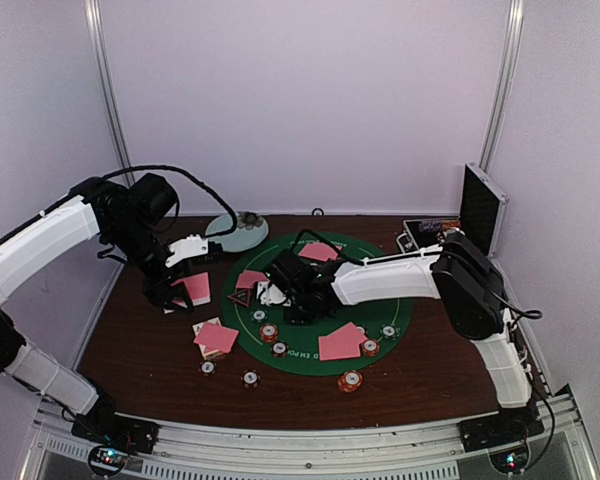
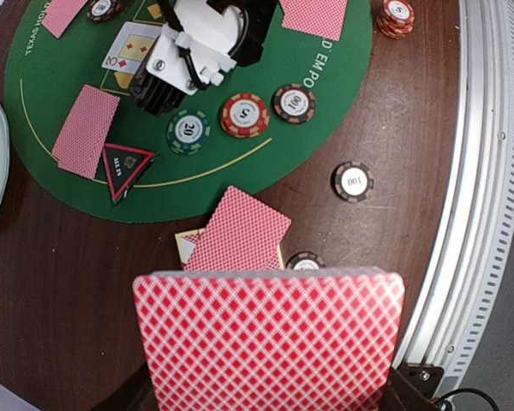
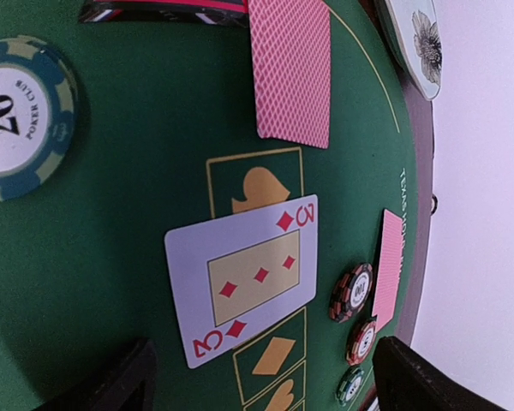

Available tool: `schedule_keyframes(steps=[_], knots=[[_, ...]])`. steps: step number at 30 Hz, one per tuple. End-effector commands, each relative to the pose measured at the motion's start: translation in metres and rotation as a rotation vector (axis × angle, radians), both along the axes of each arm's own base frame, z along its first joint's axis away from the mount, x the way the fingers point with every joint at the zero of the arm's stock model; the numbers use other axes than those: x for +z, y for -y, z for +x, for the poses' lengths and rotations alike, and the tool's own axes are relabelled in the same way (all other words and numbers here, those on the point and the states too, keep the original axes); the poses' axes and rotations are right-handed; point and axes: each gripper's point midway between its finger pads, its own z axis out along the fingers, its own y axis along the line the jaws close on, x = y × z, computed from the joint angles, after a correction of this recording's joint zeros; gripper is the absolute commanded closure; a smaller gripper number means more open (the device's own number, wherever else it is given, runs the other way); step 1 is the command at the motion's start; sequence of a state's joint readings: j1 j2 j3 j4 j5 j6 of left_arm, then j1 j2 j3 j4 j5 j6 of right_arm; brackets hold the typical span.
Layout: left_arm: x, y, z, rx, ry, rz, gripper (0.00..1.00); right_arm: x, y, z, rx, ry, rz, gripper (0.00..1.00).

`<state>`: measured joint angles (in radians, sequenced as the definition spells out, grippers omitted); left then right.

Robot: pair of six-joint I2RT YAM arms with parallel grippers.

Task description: Distribute texas hold em gaming equipment

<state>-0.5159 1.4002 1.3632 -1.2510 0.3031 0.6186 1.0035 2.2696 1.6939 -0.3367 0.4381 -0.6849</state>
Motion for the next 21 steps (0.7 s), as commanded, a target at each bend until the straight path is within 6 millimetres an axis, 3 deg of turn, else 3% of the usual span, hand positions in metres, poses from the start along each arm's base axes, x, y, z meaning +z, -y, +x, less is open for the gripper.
schedule_keyframes(steps=[1,7,12,18,21], knots=[[0.009,0.002,-0.002,-0.018,0.021,-0.028,1.0,0.023,0.005,-0.01,-0.013,-0.018,0.055,0.08],[0.01,0.003,-0.002,-0.021,0.017,-0.032,1.0,0.044,0.013,-0.004,-0.1,0.01,0.139,0.05],[0.012,0.004,-0.001,-0.021,0.023,-0.037,1.0,0.099,0.036,0.024,-0.331,0.126,0.342,0.01],[0.014,0.004,-0.001,-0.021,0.029,-0.04,1.0,0.132,0.049,0.032,-0.488,-0.101,0.61,0.01],[0.015,0.004,-0.001,-0.021,0.03,-0.043,1.0,0.155,0.063,0.032,-0.542,-0.094,0.715,0.01]])
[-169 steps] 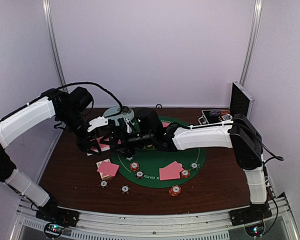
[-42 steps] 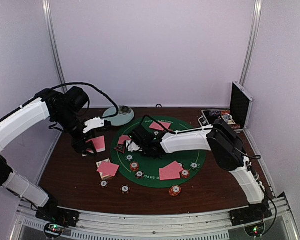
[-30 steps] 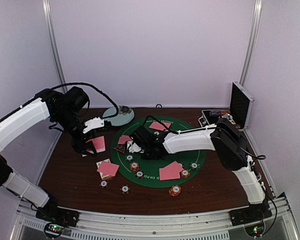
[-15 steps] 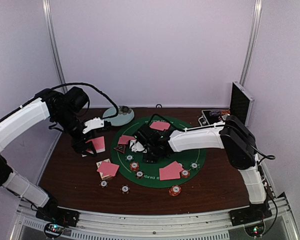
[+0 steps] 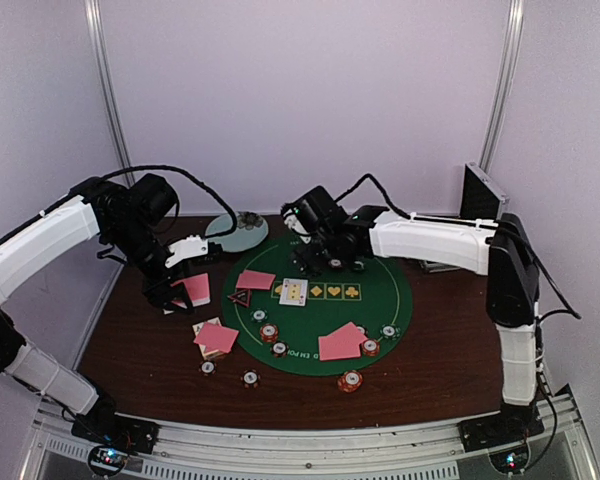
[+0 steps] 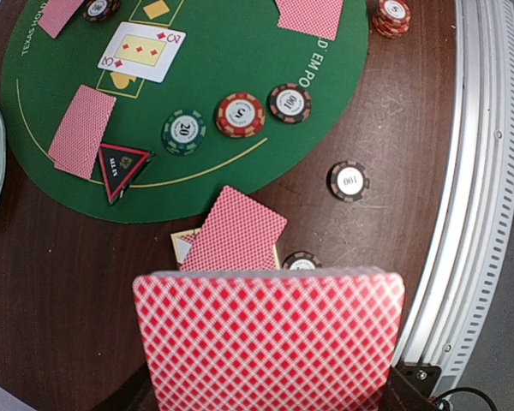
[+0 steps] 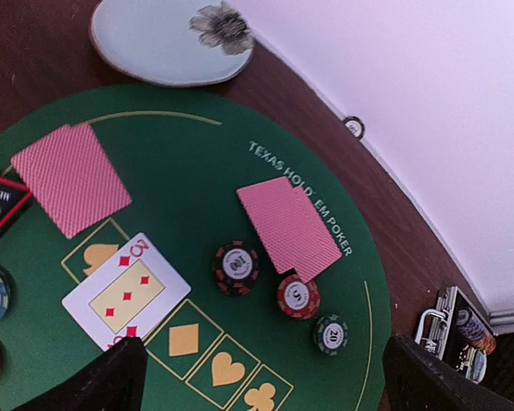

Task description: Distribute texas hold em gaming equipment

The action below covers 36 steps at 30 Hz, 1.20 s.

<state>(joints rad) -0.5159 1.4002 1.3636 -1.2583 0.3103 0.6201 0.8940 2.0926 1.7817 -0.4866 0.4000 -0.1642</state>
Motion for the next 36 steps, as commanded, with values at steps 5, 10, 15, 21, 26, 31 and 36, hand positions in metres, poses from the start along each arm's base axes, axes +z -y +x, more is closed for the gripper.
schedule_keyframes(steps=[5,10,15,21,26,31,36], knots=[[0.015,0.004,0.001,-0.023,0.042,-0.039,1.0,0.093,0.029,-0.017,-0.126,-0.121,0.549,0.01],[0.016,0.005,0.003,-0.023,0.042,-0.041,1.0,0.088,0.01,-0.034,-0.069,-0.465,0.829,0.01],[0.013,0.004,0.003,-0.016,0.037,-0.034,1.0,0.081,0.007,-0.056,-0.109,-0.596,0.965,0.0],[0.012,0.005,0.004,-0.013,0.037,-0.037,1.0,0.081,-0.032,-0.103,-0.049,-0.857,1.125,0.0],[0.011,0.007,0.006,-0.009,0.028,-0.037,1.0,0.081,-0.07,-0.135,-0.012,-0.999,1.209,0.03],[0.012,0.008,0.007,-0.009,0.027,-0.044,1.0,0.083,-0.104,-0.152,0.045,-1.098,1.278,0.07],[0.011,0.008,0.007,-0.01,0.026,-0.043,1.0,0.078,-0.127,-0.164,0.078,-1.17,1.303,0.08]])
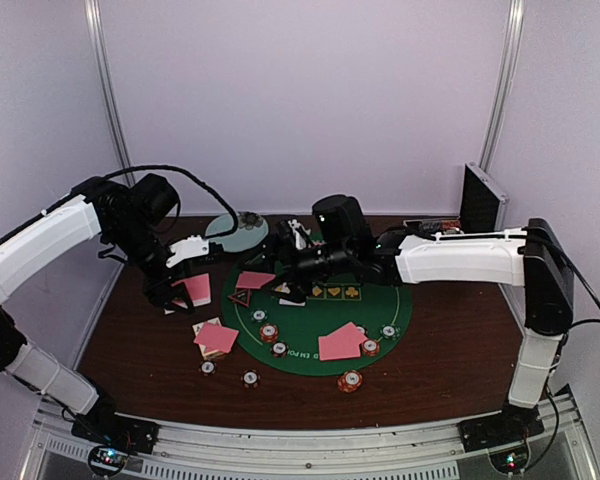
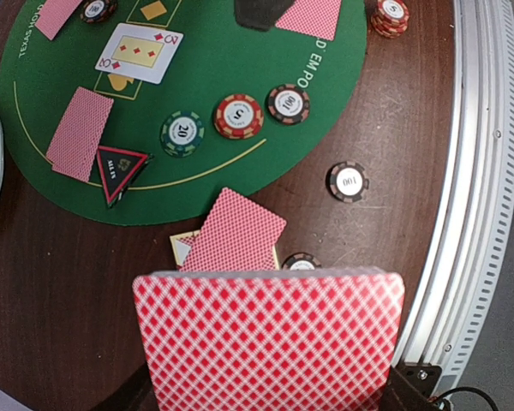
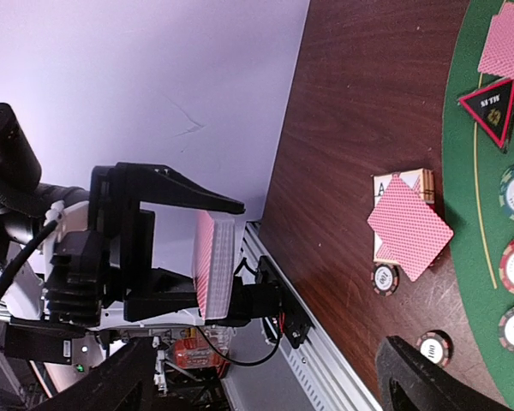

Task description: Distribute texas hold em gaming equipment

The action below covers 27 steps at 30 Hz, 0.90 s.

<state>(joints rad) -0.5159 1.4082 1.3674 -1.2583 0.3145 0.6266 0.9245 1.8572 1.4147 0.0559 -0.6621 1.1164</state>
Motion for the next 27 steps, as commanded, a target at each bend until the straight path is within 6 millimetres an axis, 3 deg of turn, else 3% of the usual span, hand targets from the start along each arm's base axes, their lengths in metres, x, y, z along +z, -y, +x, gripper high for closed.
schedule_keyframes(steps=[1,9,20,27], knots=[[0.012,0.007,0.006,-0.002,0.027,-0.043,1.0,0.008,-0.024,-0.006,0.036,-0.056,0.1,0.08],[0.014,0.011,0.008,0.0,0.022,-0.057,1.0,0.008,-0.054,-0.019,0.086,-0.092,0.158,0.11],[0.014,0.014,0.012,0.011,0.02,-0.065,1.0,0.012,-0.078,-0.03,0.13,-0.106,0.19,0.13],[0.018,0.015,0.011,0.008,0.028,-0.077,1.0,0.002,-0.097,-0.036,0.165,-0.141,0.182,0.16]])
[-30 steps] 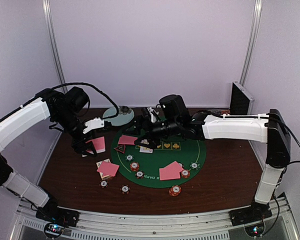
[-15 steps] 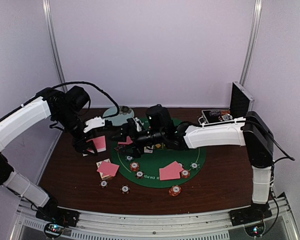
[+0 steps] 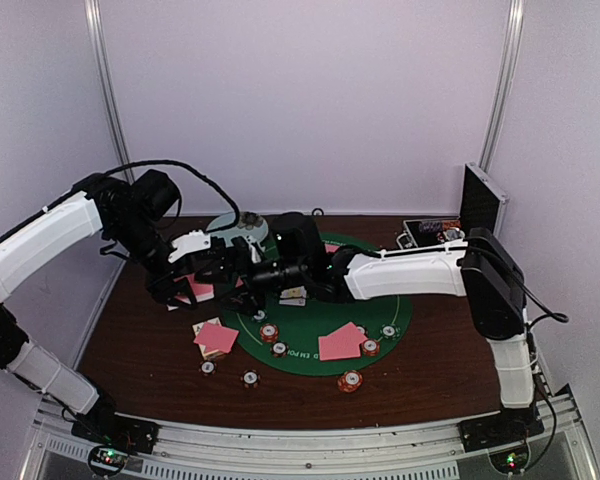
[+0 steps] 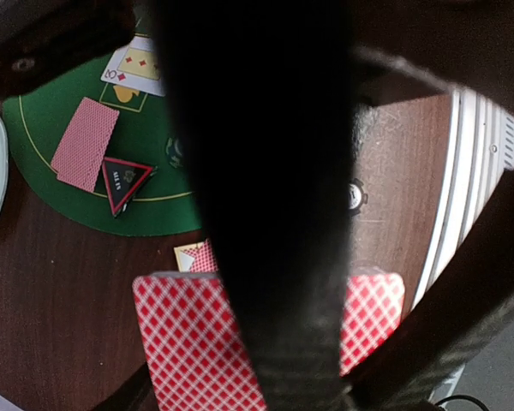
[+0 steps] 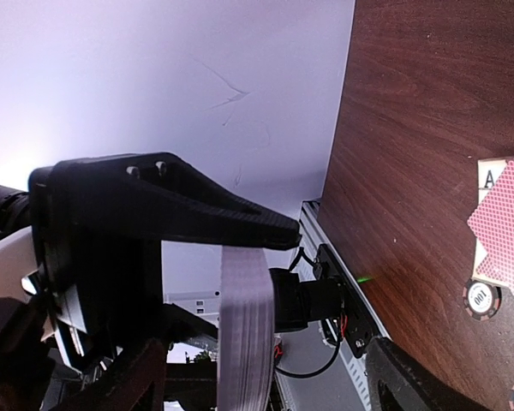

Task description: Distribute texas hold em gaming equipment

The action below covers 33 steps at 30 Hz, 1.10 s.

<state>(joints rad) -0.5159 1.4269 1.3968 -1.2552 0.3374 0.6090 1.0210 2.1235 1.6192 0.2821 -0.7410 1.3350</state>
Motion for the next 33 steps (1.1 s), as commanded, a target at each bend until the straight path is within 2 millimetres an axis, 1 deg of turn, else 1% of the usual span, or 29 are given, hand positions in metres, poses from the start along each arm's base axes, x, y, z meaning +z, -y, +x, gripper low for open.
schedule_keyframes(steps=[1,10,16,23,27,33], knots=[[0.013,0.008,0.007,-0.002,0.034,-0.049,1.0,0.008,-0.017,-0.012,0.05,-0.007,0.042,0.17],[0.014,0.009,0.005,-0.01,0.033,-0.059,1.0,0.008,-0.032,-0.003,0.042,-0.03,0.069,0.19],[0.014,0.008,0.004,-0.013,0.035,-0.059,1.0,-0.004,-0.037,-0.001,0.039,-0.056,0.043,0.22],[0.013,0.007,0.003,-0.016,0.038,-0.056,1.0,-0.025,-0.026,0.003,0.027,-0.074,-0.03,0.27],[0.014,0.007,0.003,-0.017,0.041,-0.056,1.0,-0.029,-0.015,0.009,0.011,-0.069,-0.06,0.29],[0.014,0.007,0.002,-0.018,0.04,-0.057,1.0,-0.029,0.001,0.016,-0.008,-0.051,-0.085,0.3]])
